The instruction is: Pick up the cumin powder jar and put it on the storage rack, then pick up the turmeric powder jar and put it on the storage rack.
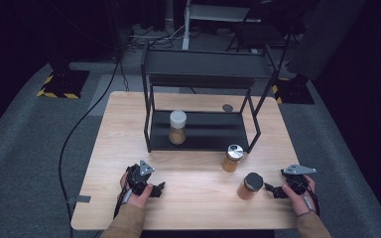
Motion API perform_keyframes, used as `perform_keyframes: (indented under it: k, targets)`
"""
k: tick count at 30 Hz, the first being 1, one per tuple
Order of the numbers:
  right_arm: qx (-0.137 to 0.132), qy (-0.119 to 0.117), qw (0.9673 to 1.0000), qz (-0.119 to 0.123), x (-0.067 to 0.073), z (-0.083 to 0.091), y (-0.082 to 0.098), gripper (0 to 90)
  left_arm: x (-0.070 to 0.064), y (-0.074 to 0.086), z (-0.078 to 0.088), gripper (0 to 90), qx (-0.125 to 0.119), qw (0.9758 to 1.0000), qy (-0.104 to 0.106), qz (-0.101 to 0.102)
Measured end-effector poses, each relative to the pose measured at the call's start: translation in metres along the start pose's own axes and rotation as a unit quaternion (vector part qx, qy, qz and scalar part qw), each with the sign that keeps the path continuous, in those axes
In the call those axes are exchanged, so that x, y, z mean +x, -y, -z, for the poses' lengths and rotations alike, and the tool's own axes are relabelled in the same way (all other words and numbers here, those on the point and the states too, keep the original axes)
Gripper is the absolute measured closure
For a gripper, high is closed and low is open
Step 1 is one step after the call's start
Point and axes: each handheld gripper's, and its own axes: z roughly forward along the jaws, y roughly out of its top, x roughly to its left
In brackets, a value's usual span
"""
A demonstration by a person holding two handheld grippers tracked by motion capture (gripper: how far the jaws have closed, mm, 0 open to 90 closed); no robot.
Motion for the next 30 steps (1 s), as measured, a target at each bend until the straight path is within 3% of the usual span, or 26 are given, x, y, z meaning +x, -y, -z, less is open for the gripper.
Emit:
perform_keyframes:
  k: [12,16,22,30]
  targets:
    - [0.0,-0.001,1.0,0.0,0.001,0.0,0.0,0.2,0.001,-0.001,0.0,1.1,0.001,1.0,0.001,0.0]
    - [-0.004,-0.001,1.0,0.001,0.002,0.002,0.0,4.3,0.001,-0.001,-0.001,1.0,0.001,1.0,0.001,0.0]
    - [-0.035,0.008,0.9993,0.0,0.007,0.013,-0.003,4.5,0.001,-0.001,0.0,0.9,0.001,1.0,0.001,-0.001]
    - [-0.06,0.0,0.9982,0.001,0.009,0.025,-0.012,4.8,0.001,-0.001,-0.001,0.9,0.001,1.0,0.001,0.0]
